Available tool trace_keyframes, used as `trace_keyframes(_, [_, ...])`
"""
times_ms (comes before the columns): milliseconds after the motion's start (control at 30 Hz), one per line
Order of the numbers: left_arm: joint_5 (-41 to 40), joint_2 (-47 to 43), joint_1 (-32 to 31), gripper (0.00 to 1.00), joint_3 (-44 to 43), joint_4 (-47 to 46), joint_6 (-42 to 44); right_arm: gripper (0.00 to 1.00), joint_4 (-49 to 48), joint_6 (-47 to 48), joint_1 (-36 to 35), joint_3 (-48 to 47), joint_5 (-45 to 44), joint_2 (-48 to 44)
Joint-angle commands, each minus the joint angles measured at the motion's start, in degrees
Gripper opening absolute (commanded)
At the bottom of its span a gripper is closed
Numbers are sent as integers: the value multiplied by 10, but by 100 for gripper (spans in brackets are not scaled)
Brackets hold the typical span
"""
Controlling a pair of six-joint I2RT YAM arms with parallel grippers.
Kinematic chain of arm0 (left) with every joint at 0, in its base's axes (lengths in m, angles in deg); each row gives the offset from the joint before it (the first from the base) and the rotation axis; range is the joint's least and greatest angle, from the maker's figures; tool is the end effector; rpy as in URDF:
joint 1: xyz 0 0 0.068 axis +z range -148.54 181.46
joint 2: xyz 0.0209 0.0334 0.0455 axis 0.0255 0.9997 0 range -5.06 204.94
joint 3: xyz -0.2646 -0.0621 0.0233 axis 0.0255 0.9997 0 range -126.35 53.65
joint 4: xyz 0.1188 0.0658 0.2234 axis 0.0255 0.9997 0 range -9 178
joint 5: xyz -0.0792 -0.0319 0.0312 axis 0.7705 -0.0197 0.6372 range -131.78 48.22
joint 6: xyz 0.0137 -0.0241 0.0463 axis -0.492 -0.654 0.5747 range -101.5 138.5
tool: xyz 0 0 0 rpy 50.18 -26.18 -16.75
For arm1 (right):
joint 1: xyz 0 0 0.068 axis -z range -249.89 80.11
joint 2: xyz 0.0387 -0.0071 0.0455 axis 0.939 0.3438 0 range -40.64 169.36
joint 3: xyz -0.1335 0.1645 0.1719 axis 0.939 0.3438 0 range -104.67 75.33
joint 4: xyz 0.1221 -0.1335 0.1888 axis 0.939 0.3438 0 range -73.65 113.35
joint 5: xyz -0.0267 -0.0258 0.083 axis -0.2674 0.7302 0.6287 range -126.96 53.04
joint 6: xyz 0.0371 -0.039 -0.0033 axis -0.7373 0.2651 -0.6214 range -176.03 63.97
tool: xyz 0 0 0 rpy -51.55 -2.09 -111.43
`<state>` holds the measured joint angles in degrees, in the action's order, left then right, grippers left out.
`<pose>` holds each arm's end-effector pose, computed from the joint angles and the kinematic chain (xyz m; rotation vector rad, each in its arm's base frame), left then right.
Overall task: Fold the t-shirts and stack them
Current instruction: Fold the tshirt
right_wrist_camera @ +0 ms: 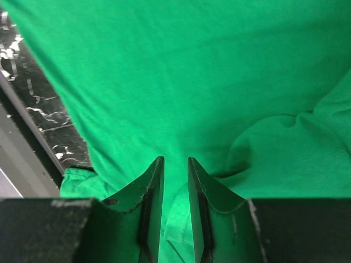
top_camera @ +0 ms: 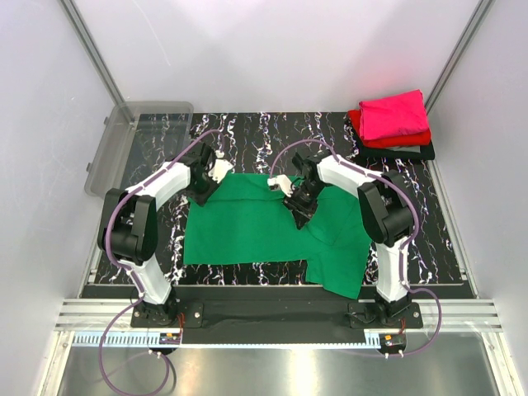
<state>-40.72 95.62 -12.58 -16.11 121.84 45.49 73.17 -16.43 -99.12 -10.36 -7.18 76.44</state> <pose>0.3338 -0.0842 0.1943 0.9933 2.6429 0.0250 0.3264 0.2028 0.1673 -1.6853 2.4381 0.7806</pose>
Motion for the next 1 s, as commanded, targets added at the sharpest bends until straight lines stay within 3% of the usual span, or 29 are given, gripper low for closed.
trace_keyframes(0, [-7,1,-2,27,-15,-3,2,30,-19,-9,-1,-6,-31,8])
trace_keyframes(967, [10,14,-5,27,-28,-2,-5,24,-96,-51,1,6,-148,-48])
